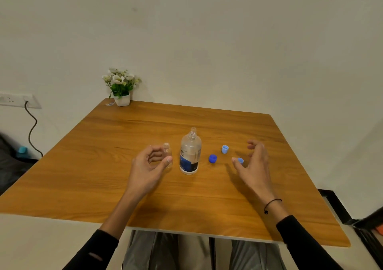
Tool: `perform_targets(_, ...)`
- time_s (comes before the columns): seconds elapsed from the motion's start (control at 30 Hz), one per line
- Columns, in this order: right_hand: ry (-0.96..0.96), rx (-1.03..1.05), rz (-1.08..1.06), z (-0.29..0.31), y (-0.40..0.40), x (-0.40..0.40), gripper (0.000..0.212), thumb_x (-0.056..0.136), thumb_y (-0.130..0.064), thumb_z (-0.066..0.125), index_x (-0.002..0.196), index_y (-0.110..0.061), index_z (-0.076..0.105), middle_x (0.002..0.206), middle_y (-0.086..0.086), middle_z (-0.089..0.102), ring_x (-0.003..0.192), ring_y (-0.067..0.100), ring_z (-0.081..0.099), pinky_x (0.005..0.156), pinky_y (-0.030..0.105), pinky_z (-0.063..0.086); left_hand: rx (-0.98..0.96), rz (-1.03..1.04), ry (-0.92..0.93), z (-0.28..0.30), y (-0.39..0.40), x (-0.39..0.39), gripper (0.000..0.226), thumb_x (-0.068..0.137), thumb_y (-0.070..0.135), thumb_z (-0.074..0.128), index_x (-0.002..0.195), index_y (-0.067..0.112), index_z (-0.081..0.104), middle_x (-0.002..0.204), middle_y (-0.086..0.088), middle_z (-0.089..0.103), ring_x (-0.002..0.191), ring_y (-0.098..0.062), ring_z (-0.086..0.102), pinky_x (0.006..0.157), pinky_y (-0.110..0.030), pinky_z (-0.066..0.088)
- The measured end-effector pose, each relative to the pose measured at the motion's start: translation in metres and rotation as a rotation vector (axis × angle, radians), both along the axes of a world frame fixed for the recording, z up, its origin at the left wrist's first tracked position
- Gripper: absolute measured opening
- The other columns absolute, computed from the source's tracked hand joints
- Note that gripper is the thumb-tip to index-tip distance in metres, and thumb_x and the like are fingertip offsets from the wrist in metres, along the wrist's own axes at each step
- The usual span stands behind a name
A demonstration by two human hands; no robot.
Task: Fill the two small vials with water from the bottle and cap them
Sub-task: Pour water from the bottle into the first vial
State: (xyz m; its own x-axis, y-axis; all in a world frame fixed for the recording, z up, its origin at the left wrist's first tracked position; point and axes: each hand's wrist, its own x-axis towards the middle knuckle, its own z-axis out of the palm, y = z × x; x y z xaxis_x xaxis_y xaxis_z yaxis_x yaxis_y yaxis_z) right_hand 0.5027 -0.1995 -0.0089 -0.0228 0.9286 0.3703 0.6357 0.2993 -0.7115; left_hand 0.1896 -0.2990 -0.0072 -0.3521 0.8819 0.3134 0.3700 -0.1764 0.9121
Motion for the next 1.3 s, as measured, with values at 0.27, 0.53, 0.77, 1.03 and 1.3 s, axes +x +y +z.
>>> perform_targets(0.27, 0.141, -0.044, 0.286, -0.001, -0.032, -0.085, 0.083, 0.085, -0.029, 0.09, 0.148, -0.034, 0.035, 0.142, -0.006, 0.05, 0.122, 0.005, 0.055, 0.093, 0.016, 0.049, -0.198, -0.053, 0.021, -0.028, -0.006, -0.01, 0.032, 0.09, 0.016, 0.082, 0.118, 0.018, 0.067, 0.11, 0.007, 0.077, 0.103, 0.0, 0.074, 0.089, -0.019, 0.062)
perform_targets(0.53, 0.248, -0.199, 0.368, -0.005, -0.026, -0.122, 0.112, 0.078, -0.034, 0.095, 0.162, -0.033, 0.02, 0.148, -0.022, 0.034, 0.138, 0.003, 0.04, 0.095, 0.004, 0.039, -0.185, -0.071, 0.046, -0.034, -0.008, -0.013, 0.036, 0.089, 0.018, 0.085, 0.12, 0.02, 0.067, 0.111, 0.009, 0.076, 0.104, 0.003, 0.073, 0.086, -0.015, 0.06)
perform_targets(0.77, 0.247, -0.068, 0.353, -0.013, -0.019, -0.129, 0.078, 0.083, -0.031, 0.092, 0.146, -0.023, 0.047, 0.138, -0.012, 0.056, 0.127, -0.001, 0.055, 0.106, 0.033, 0.053, -0.171, -0.055, 0.051, -0.031, -0.011, -0.014, 0.036, 0.088, 0.023, 0.085, 0.121, 0.022, 0.072, 0.11, 0.013, 0.075, 0.101, 0.009, 0.07, 0.091, -0.019, 0.061)
perform_targets(1.03, 0.123, 0.054, 0.495, 0.018, -0.03, -0.113, 0.088, 0.084, -0.038, 0.089, 0.158, -0.028, 0.042, 0.156, -0.012, 0.051, 0.143, 0.012, 0.05, 0.107, 0.048, 0.057, 0.047, -0.026, 0.009, 0.003, -0.012, -0.017, 0.039, 0.097, 0.028, 0.076, 0.134, 0.028, 0.068, 0.11, 0.016, 0.073, 0.105, -0.007, 0.069, 0.086, -0.033, 0.065)
perform_targets(1.3, -0.085, 0.052, 0.59, 0.04, -0.031, -0.096, 0.106, 0.086, -0.042, 0.087, 0.167, -0.047, 0.019, 0.159, -0.011, 0.049, 0.14, 0.013, 0.051, 0.11, 0.049, 0.054, 0.12, -0.088, -0.001, 0.026, -0.012, -0.005, 0.04, 0.094, 0.025, 0.08, 0.129, 0.039, 0.069, 0.106, 0.023, 0.072, 0.099, -0.007, 0.069, 0.078, -0.045, 0.067)
